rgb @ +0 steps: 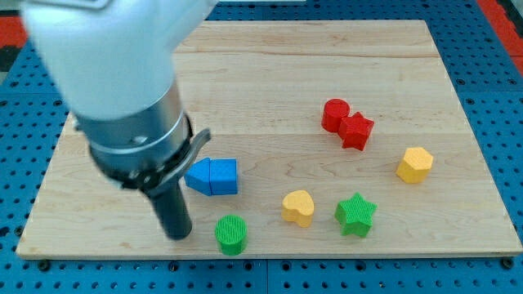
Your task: Form a group of green blocks and heart
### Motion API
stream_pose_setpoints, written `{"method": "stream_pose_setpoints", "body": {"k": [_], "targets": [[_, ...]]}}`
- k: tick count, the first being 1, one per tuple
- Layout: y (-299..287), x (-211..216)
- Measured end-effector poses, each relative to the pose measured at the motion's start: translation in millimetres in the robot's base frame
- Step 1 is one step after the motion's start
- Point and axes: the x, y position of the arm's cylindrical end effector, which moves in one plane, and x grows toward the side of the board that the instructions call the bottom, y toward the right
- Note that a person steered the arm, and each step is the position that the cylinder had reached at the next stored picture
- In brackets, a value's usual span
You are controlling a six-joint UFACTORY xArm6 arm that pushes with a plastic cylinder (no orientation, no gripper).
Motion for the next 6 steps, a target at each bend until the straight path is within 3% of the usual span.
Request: {"method": "stream_pose_setpoints", "body": {"k": [1,3,5,6], "targets": [[38.2,12.9],[174.9,-3.8],[175.7,13.5],[270.7,1.1]]}}
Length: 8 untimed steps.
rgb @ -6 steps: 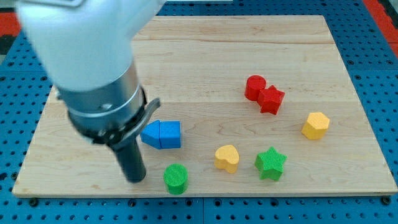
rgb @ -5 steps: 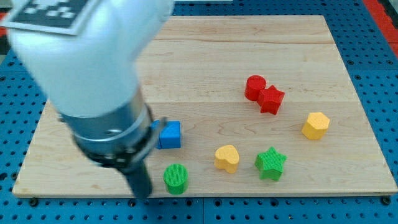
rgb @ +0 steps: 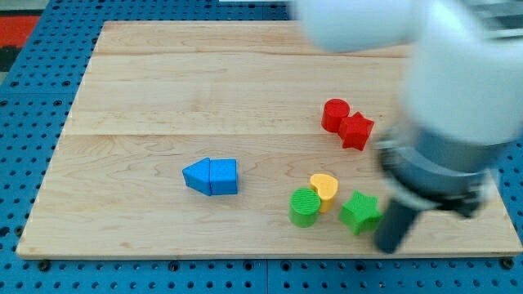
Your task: Form a group of green blocks and heart
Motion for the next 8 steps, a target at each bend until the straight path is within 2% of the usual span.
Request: {"method": "stream_pose_setpoints", "body": {"k": [1,2,3,4,5,6,8], "targets": [[-13.6,-3.3],[-55.9,-9.5],[-60.0,-9.6],[-92.2,12.1],[-156.8,-2.6],[-187.0,-17.6],[-113.0,-25.4]]}}
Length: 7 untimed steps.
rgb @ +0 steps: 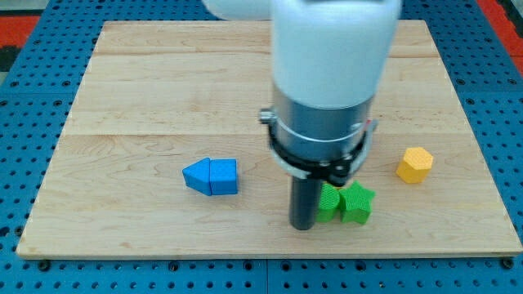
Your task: Form a group of green blocks and heart
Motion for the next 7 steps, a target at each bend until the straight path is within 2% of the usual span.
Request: {"method": "stream_pose_setpoints", "body": {"k": [1,2,3,6,7], "targets": [[-22.6,1.5],[-55.1,-21.4],[-21.3,-50.0],[70.8,-52.6],[79.1,-55.7]]}}
